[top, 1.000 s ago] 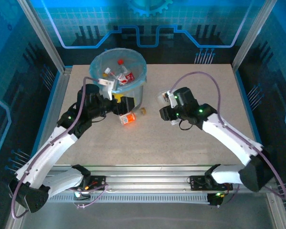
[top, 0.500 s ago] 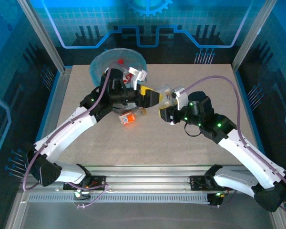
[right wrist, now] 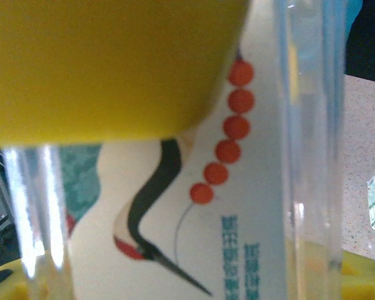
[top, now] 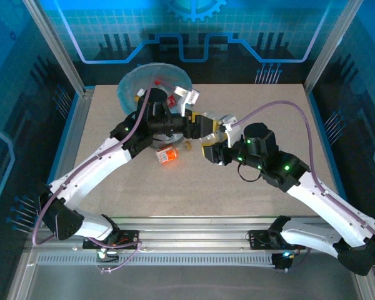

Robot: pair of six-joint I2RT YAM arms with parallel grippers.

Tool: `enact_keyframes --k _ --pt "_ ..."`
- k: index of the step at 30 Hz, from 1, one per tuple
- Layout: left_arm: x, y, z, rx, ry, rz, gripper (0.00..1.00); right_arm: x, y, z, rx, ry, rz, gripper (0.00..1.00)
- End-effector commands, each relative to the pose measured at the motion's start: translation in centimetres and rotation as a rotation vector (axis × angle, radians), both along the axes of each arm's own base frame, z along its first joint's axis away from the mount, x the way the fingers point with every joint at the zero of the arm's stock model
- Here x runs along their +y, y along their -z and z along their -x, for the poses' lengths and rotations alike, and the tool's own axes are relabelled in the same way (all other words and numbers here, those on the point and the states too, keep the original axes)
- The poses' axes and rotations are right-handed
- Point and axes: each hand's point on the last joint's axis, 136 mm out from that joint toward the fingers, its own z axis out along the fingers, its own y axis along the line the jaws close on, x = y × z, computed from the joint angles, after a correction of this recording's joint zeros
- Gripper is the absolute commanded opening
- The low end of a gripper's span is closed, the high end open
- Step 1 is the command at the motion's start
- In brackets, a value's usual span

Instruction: Put the plastic bottles in the bin

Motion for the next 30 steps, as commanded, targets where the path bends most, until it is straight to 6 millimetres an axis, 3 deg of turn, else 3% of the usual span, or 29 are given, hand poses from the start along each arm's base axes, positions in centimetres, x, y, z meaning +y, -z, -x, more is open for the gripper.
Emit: enact_keyframes --k 1,6,11,14,17,23,27,30 --pt "-0.3 -1.6 1.6 -0.03 0.052 0.054 0.58 1.0 -1.2 0.6 -0.051 -0.041 -0.024 0.48" --pt "0.0 -1.7 1.9 -0.025 0.048 0.047 0.51 1.0 -1.0 0.7 -0.054 -0.027 -0.012 0.51" --pt "1.5 -3.7 1.5 -0.099 -0.029 0.038 0.49 -0.2 -0.9 0.5 -0.028 0.037 0.019 0.82" --pt "4.4 -6.4 0.0 -0.196 -0.168 0.012 0.48 -1.7 -1.1 -0.1 -0.036 0.126 0.04 0.95" --pt "8.6 -9.0 -2.9 -0.256 -0.33 -0.005 0.45 -3.2 -1.3 -0.3 -0.063 0.184 0.06 0.99" --pt "18.0 -11.6 -10.2 -0.325 -0.655 -0.109 0.44 -4.5 -1.3 0.0 -0.087 0.221 0.059 1.0" --pt "22.2 -11.0 -15.5 -0.385 -0.81 -0.271 0.44 -5.3 -1.2 0.2 -0.088 0.241 0.078 1.0" --pt "23.9 -9.4 -18.8 -0.384 -0.852 -0.335 0.44 -5.9 -1.3 0.3 -0.094 0.259 0.084 1.0"
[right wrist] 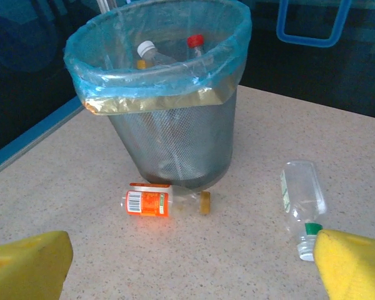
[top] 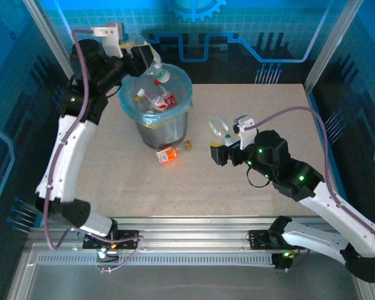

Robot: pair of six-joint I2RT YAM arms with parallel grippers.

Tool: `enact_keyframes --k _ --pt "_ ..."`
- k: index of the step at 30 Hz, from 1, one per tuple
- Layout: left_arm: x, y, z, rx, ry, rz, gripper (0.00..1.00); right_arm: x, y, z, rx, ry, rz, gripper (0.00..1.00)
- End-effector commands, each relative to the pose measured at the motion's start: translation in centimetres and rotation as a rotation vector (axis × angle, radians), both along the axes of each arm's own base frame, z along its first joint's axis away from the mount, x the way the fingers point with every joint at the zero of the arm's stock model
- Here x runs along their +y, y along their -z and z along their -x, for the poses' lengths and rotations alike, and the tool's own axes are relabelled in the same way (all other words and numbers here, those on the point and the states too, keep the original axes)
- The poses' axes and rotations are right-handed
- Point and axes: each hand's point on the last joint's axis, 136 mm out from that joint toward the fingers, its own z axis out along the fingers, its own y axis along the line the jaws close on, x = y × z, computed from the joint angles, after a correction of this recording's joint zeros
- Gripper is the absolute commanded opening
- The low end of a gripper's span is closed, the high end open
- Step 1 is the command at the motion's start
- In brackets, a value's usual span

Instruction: Put the plastic bottles in the bin

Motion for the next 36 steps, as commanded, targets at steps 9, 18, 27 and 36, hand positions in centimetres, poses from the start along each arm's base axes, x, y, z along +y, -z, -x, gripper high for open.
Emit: enact_keyframes --k 9,18,27,36 --pt "4.8 11.2 -10.2 0.148 -0.197 -0.303 0.47 -2.2 -0.2 0.5 -0.03 0.064 0.046 1.0" --pt "5.0 15.5 -11.1 0.252 -0.191 -0.322 0.8 -2.8 0.0 0.7 -0.024 0.078 0.055 1.0" --pt "4.9 15.8 -10.9 0.271 -0.181 -0.309 0.71 -2.7 0.1 0.6 -0.026 0.075 0.066 1.0" --pt "4.2 18.8 -11.6 0.367 -0.147 -0.294 0.65 -2.6 0.4 0.4 -0.019 0.074 0.08 1.0"
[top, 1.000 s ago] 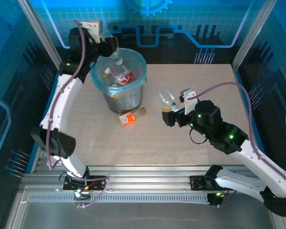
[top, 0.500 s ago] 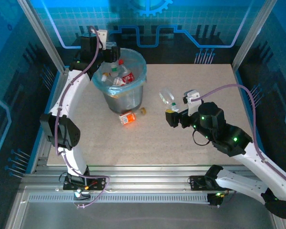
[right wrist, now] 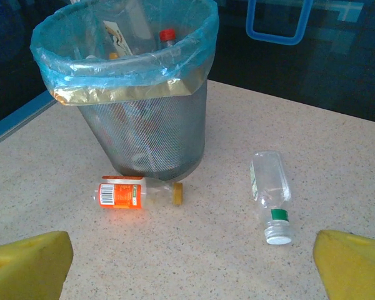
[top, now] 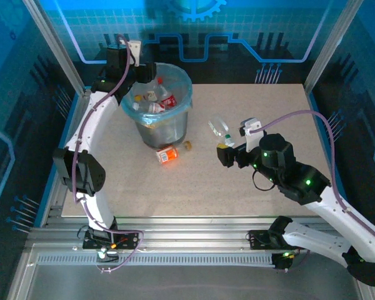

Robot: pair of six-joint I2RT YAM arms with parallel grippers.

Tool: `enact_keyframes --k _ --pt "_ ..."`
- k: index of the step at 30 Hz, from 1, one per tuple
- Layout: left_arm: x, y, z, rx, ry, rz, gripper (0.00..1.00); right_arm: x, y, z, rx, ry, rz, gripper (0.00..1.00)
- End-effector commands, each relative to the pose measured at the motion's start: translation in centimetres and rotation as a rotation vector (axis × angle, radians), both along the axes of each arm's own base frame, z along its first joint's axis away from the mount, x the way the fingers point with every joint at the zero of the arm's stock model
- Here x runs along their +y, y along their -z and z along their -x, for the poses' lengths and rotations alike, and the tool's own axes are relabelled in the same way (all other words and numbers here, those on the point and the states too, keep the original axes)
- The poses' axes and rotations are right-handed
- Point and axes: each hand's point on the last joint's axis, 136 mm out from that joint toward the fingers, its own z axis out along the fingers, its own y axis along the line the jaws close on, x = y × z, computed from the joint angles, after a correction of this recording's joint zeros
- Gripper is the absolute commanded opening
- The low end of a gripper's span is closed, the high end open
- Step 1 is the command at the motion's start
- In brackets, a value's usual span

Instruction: Put the plastic bottles in the bin

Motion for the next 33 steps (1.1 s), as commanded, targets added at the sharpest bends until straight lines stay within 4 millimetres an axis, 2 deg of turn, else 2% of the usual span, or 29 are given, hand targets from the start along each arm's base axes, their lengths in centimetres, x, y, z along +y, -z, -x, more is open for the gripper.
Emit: enact_keyframes --k 1,2,5,11,13,15,18,20,24,26,29,33 --pt "0.1 2.9 -0.6 0.105 0.0 0.018 0.62 -0.3 0.2 0.0 -0.002 0.011 0.025 1.0" --pt "0.2 3.5 -0.6 0.132 -0.001 0.017 0.59 -0.3 0.3 0.0 -0.001 0.013 0.025 1.0" --pt "-0.1 5.9 -0.5 0.198 0.009 0.013 0.56 -0.4 0.7 0.0 0.007 0.014 0.029 1.0" --pt "-0.4 12.6 0.2 0.391 0.022 -0.065 0.51 -0.2 1.7 -0.1 0.025 0.015 0.038 1.0" --pt "-0.8 13.6 0.5 0.411 0.032 -0.075 0.52 -0.1 1.7 -0.2 0.027 0.014 0.037 1.0" --pt "-1.1 13.7 0.5 0.408 0.038 -0.072 0.52 -0.1 1.8 -0.2 0.03 0.015 0.039 1.0" --pt "-1.2 12.3 0.2 0.378 0.035 -0.055 0.53 -0.2 1.8 -0.4 0.035 0.029 0.045 1.0" --pt "-1.3 10.6 0.0 0.346 0.034 -0.044 0.54 -0.7 1.8 -0.7 0.041 0.062 0.058 1.0" --pt "-1.3 5.6 0.2 0.254 0.027 -0.023 0.56 -2.4 2.8 -1.7 0.087 0.155 0.134 1.0" --pt "-1.2 2.8 0.8 0.199 0.022 -0.006 0.57 -4.2 3.9 -2.5 0.156 0.229 0.196 1.0" --pt "-1.7 -1.8 2.9 0.106 0.044 0.056 0.6 -7.5 6.3 -4.4 0.272 0.319 0.242 1.0" --pt "-3.4 -5.9 6.9 0.013 0.108 0.122 0.62 -14.0 10.4 -7.1 0.398 0.499 0.226 1.0"
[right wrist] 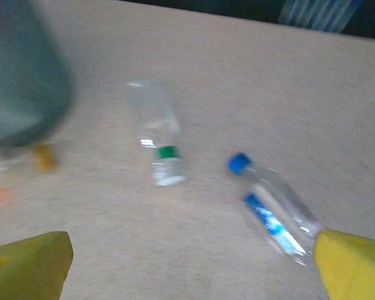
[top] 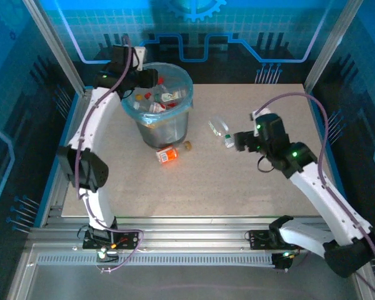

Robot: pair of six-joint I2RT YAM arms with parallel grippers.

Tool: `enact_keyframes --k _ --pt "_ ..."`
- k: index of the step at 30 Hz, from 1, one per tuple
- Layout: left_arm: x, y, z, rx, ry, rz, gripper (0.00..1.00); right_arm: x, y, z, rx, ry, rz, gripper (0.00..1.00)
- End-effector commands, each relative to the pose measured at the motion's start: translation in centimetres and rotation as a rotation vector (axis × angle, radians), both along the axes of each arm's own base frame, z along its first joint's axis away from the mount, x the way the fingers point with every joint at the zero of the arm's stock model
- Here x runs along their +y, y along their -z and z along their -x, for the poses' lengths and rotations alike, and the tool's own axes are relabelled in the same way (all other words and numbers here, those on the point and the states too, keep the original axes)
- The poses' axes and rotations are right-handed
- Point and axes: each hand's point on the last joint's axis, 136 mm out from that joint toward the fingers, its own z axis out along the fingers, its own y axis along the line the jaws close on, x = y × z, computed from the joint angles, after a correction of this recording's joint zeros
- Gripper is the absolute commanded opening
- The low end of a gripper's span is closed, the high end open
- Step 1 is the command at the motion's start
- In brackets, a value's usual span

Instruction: Put the plastic bottles in the bin

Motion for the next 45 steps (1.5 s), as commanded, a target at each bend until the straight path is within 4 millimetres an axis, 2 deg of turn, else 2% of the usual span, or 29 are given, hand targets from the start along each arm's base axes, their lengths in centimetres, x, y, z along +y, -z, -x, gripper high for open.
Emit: enact_keyframes --k 1,4,7,9,12,16,20,26,31,34,39,45 --pt "-2.7 -7.2 5.4 -0.16 0.081 0.111 0.63 -6.0 4.5 -0.7 0.144 0.15 0.011 1.0" --pt "-6.2 -6.4 9.6 -0.167 0.207 0.175 0.66 -9.9 7.9 -2.2 0.212 0.237 0.01 1.0" --pt "-9.9 -4.5 13.6 -0.17 0.329 0.18 0.69 -11.9 11.1 -3.6 0.239 0.242 0.072 1.0" --pt "-11.9 -3.2 15.9 -0.153 0.398 0.192 0.7 -12.1 12.3 -4.3 0.262 0.211 0.092 1.0" --pt "-14.2 0.1 18.4 -0.065 0.483 0.222 0.7 -11.4 13.3 -5.2 0.29 0.151 0.058 1.0" --pt "-14.4 4.5 19.8 0.045 0.483 0.213 0.7 -11.4 15.2 -6.1 0.357 0.124 0.075 1.0" --pt "-13.7 6.8 20.7 0.1 0.459 0.203 0.7 -11.8 17.3 -6.8 0.455 0.113 0.104 1.0" --pt "-12.9 6.7 21.6 0.096 0.45 0.192 0.7 -11.8 20.0 -7.8 0.551 0.112 0.099 0.99" --pt "-12.7 5.8 21.6 0.074 0.448 0.183 0.7 -11.0 21.8 -7.2 0.616 0.097 0.05 0.88" --pt "-12.8 5.4 21.6 0.068 0.453 0.187 0.7 -10.6 22.3 -6.7 0.633 0.09 0.033 0.76" --pt "-12.8 4.7 21.5 0.056 0.45 0.192 0.7 -10.3 22.1 -6.2 0.631 0.094 0.009 0.62" --pt "-12.6 2.7 21.8 0.021 0.434 0.229 0.7 -9.2 19.7 -5.1 0.58 0.101 -0.056 0.56"
